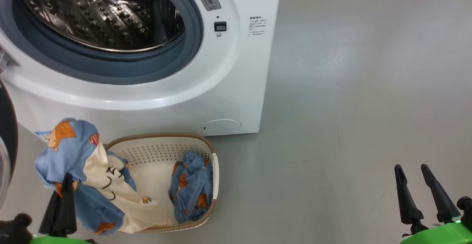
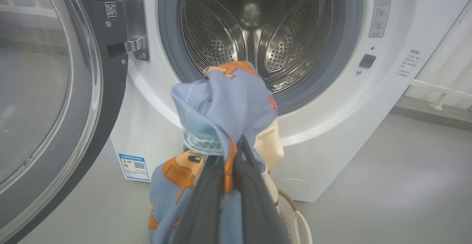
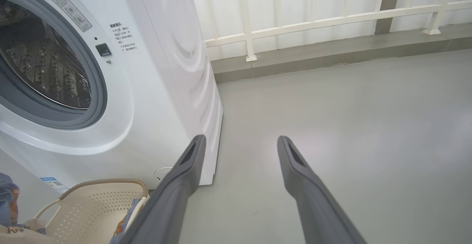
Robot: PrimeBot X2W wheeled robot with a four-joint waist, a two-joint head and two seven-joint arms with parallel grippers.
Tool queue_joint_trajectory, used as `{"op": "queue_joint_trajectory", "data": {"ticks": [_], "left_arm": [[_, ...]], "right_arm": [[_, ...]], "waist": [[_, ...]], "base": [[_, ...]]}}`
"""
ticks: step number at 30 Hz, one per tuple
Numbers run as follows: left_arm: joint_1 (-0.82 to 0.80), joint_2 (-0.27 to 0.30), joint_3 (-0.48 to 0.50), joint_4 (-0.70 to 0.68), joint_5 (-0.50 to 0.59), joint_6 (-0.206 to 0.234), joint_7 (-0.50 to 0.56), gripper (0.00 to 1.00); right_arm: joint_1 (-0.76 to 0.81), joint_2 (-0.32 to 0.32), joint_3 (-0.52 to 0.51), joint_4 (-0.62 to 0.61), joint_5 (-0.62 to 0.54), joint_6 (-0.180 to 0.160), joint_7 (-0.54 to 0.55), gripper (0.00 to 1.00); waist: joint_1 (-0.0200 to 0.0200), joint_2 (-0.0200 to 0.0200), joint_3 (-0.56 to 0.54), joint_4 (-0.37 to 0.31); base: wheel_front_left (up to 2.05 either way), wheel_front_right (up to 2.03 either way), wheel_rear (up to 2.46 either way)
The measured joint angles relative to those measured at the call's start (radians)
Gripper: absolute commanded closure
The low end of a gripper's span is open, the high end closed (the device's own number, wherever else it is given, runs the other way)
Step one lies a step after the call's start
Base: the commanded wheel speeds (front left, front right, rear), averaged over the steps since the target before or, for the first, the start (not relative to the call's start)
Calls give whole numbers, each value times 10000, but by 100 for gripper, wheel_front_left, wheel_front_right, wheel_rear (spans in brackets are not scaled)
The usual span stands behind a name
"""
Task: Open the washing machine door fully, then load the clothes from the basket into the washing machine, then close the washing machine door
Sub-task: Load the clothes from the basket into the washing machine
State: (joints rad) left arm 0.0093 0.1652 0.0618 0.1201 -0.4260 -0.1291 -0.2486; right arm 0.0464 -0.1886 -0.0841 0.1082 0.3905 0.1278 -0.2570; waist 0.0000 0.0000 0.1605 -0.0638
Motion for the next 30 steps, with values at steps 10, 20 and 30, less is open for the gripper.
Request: {"op": "queue_joint_trajectory", "data": {"ticks": [10,20,30], "left_arm": [[-508,35,-13,40,0,0,0,100],[-3215,671,-297,339,-121,0,-25,100],[-7152,1453,-1018,2123,-150,0,-81,100]], "right_arm": [[-93,82,13,-56,0,2,0,0],[-716,378,71,-153,-2,2,0,0],[-1528,621,255,-280,-6,2,0,0]], "waist": [[0,0,465,-9],[0,0,1453,-130],[0,0,2603,-413]], "base": [[0,0,0],[0,0,0],[0,0,0]]}}
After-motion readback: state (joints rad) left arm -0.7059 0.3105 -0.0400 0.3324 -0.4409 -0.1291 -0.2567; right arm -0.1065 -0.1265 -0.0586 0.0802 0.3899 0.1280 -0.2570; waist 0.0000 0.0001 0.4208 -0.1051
